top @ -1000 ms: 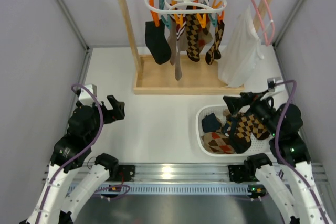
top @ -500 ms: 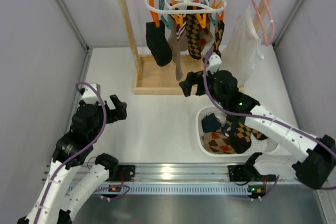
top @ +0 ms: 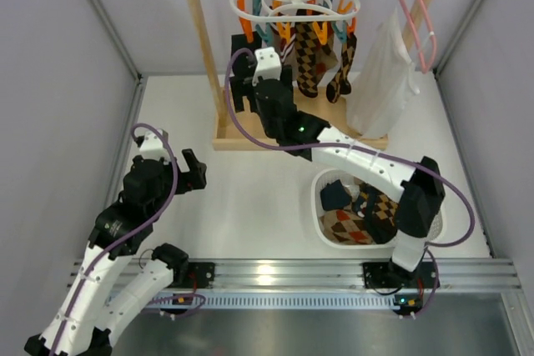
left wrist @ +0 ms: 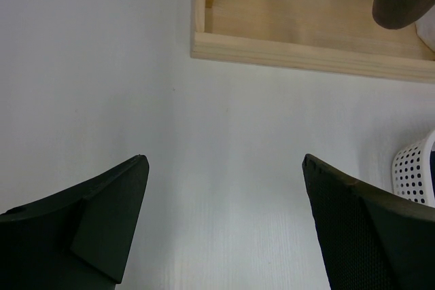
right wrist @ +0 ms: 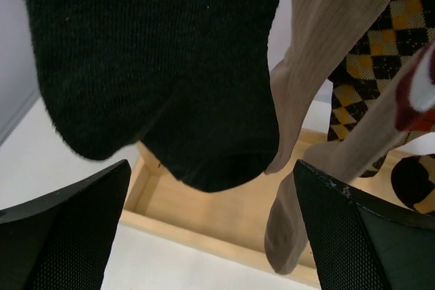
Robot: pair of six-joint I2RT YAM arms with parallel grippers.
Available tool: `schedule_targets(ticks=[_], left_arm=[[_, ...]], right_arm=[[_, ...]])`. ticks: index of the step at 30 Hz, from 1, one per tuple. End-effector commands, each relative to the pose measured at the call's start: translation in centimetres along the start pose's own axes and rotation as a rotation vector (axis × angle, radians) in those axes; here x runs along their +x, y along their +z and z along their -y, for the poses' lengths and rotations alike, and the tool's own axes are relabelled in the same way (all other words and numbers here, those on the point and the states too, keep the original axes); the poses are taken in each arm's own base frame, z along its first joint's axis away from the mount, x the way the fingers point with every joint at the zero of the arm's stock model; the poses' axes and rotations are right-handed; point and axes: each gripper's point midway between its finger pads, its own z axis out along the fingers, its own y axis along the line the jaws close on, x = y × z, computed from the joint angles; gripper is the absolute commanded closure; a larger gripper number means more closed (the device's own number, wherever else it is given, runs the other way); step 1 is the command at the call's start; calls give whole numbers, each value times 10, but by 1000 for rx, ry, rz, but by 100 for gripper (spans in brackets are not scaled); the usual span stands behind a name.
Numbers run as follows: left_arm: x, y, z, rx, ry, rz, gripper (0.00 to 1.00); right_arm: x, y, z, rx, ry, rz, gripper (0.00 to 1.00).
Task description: Remove the socks clipped to the hanger
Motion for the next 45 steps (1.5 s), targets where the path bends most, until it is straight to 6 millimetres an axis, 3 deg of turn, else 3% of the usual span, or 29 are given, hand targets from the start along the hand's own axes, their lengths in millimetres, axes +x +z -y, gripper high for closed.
schedule_targets(ticks=[1, 2, 6, 11, 15, 17, 22, 23, 27, 28, 29, 30, 31, 32, 34, 35, 36, 37, 38, 39, 41, 42, 45], left_arm=[[-7, 1, 7, 26, -20, 31, 2], [-7, 1, 7, 29, -18, 30, 2], [-7, 0, 8, 35, -18, 29, 2], [-7, 0, 10, 43, -15, 30, 2], [-6, -1, 11, 48, -12, 28, 2], [-6, 0, 11, 49, -11, 27, 2], [-12, -4, 11, 49, -15, 49, 2], [-13, -5, 10, 47, -15, 53, 2], [-35, -16, 19, 80, -43, 94, 2], [-56, -27, 27, 114, -65, 135, 2], [-66, -33, 34, 142, -76, 147, 2], [-78, -39, 40, 169, -86, 163, 2], [-107, -51, 53, 211, -111, 205, 2], [-121, -56, 58, 223, -120, 223, 2], [-147, -56, 73, 249, -124, 235, 2], [-179, -75, 82, 288, -139, 300, 2], [-187, -63, 93, 292, -123, 280, 2], [-198, -63, 100, 310, -118, 286, 2], [-223, -80, 109, 355, -127, 337, 2], [-227, -65, 118, 352, -116, 314, 2], [-256, -75, 129, 387, -123, 364, 2], [-260, -61, 138, 387, -122, 345, 2], [-279, -49, 160, 440, -112, 343, 2]], right_arm=[[-19, 8, 0, 103, -16, 53, 1], [-28, 11, -4, 98, 4, 82, 0], [-11, 27, -18, 93, 2, 79, 1], [5, 39, -7, 196, 4, 92, 0], [1, 43, -2, 225, 48, 151, 3], [4, 47, 5, 248, 27, 163, 19], [3, 55, 20, 306, 8, 195, 33], [3, 55, 20, 307, 3, 195, 45], [9, 46, 19, 269, 17, 206, 68], [15, 44, 20, 260, 19, 210, 70], [11, 39, 20, 251, 28, 218, 80], [11, 36, 19, 244, 34, 224, 84], [17, 34, 19, 238, 24, 216, 88], [12, 29, 19, 234, 34, 226, 99], [20, 23, 17, 227, 28, 217, 100], [11, 16, 16, 216, 52, 240, 100], [19, 13, 18, 217, 42, 232, 100], [16, 10, 19, 215, 52, 241, 100], [9, 5, 19, 210, 67, 253, 100], [13, 1, 21, 206, 63, 248, 100], [4, -9, 24, 195, 84, 264, 100], [3, -12, 23, 179, 89, 267, 100], [3, -24, 19, 111, 103, 263, 100]])
